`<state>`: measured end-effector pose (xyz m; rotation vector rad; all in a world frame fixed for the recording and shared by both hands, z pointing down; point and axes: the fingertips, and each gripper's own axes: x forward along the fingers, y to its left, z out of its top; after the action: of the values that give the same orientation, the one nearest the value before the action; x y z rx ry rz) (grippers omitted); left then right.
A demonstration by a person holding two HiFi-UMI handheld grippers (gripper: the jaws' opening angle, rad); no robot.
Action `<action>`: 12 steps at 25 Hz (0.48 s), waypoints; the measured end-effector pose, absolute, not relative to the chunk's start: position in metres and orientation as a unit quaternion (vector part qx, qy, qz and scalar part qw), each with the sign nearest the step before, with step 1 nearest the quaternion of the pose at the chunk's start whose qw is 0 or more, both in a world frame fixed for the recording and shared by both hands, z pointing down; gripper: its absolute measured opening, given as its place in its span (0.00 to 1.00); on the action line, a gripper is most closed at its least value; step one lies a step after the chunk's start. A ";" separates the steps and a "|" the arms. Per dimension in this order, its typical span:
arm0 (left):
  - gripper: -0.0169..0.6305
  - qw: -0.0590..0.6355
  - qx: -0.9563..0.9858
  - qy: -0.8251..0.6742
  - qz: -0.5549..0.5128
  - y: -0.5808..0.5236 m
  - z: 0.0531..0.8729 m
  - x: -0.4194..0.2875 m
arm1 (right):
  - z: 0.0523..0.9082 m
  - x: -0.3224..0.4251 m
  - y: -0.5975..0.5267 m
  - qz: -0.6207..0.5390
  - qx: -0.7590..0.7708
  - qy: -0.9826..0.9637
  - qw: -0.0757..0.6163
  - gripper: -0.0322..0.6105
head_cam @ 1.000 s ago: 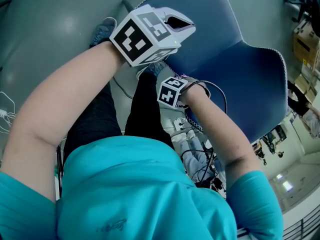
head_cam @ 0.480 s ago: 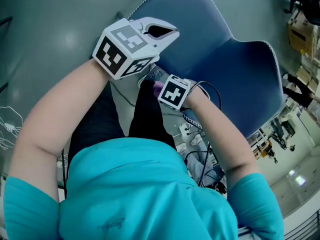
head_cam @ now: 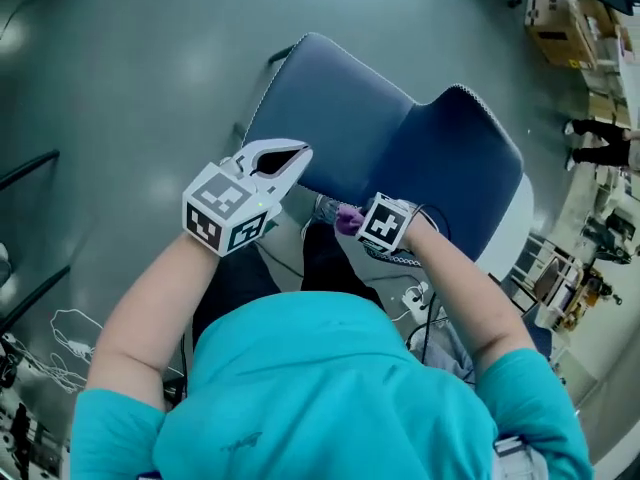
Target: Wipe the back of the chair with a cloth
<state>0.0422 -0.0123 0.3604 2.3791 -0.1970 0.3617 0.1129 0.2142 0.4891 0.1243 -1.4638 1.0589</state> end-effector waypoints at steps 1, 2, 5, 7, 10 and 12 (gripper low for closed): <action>0.02 0.354 0.922 -0.073 0.139 -0.012 0.351 0.041 | 0.483 0.115 0.207 0.461 0.072 -0.641 0.610 0.23; 0.02 0.353 0.923 -0.070 0.138 -0.012 0.342 0.039 | 0.477 0.117 0.201 0.463 0.088 -0.645 0.601 0.23; 0.02 0.353 0.923 -0.064 0.135 -0.009 0.315 0.032 | 0.453 0.120 0.189 0.472 0.130 -0.653 0.578 0.23; 0.02 0.352 0.925 -0.058 0.133 -0.012 0.297 0.026 | 0.436 0.122 0.180 0.475 0.160 -0.657 0.563 0.23; 0.02 0.346 0.929 -0.046 0.127 -0.023 0.266 0.020 | 0.411 0.123 0.166 0.475 0.200 -0.662 0.545 0.23; 0.02 0.335 0.934 -0.039 0.121 -0.032 0.242 0.013 | 0.392 0.121 0.159 0.468 0.213 -0.664 0.542 0.23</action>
<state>0.0125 -0.0323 0.2422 2.4367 -0.1008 0.3163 0.1208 0.1591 0.3921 0.5071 -1.5778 1.1120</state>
